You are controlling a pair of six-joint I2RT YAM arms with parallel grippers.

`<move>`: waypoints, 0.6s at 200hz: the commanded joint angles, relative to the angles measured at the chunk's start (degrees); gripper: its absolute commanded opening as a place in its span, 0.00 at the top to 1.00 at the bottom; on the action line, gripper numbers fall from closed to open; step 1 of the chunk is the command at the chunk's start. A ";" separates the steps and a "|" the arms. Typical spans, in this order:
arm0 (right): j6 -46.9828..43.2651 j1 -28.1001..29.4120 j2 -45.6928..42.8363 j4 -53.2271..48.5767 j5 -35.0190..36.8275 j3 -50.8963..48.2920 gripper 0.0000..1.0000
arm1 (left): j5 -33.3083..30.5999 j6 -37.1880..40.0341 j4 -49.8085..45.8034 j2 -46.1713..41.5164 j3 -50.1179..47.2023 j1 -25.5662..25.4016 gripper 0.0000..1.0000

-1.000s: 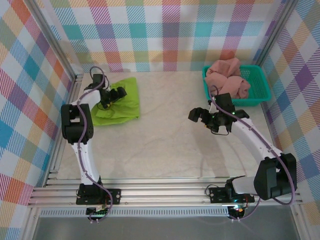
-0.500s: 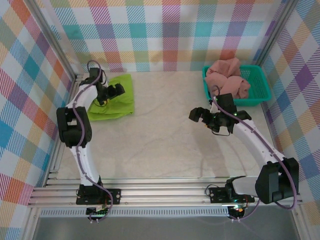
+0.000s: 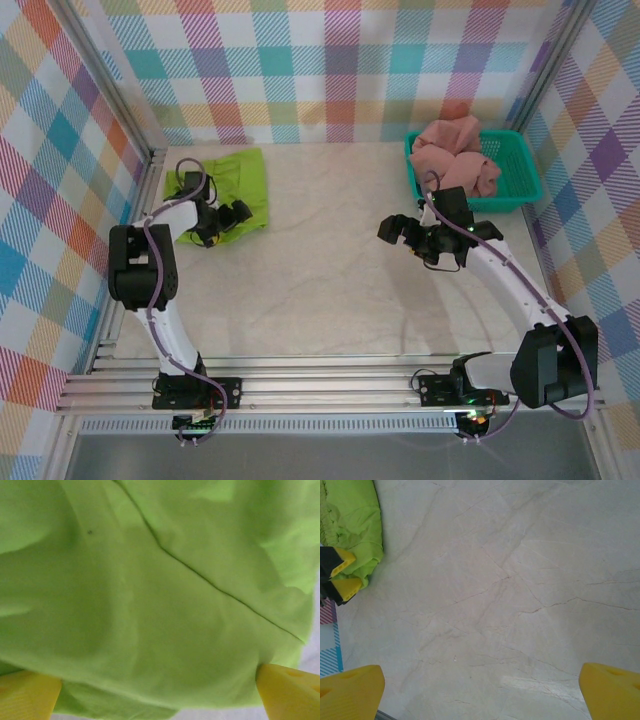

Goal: Fold and stack the shorts

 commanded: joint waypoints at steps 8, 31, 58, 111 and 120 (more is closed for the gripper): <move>-0.29 -0.33 -1.62 -0.97 -0.03 -0.51 0.01 | 0.08 2.09 0.79 3.87 5.07 1.90 0.00; -0.33 -0.36 -1.69 -1.06 0.31 -0.73 0.00 | 0.12 3.50 -1.23 7.14 9.43 2.66 0.00; -0.45 -0.35 -1.59 -1.37 0.81 -0.37 0.01 | 1.04 4.16 -2.49 8.94 12.66 2.79 0.00; -5.14 -0.36 0.28 -6.77 11.46 7.53 0.01 | 3.03 1.96 0.78 -6.76 4.86 1.63 0.00; -6.45 -0.37 1.43 -8.47 16.04 10.30 0.01 | 3.42 1.37 1.35 -11.57 2.68 1.19 0.00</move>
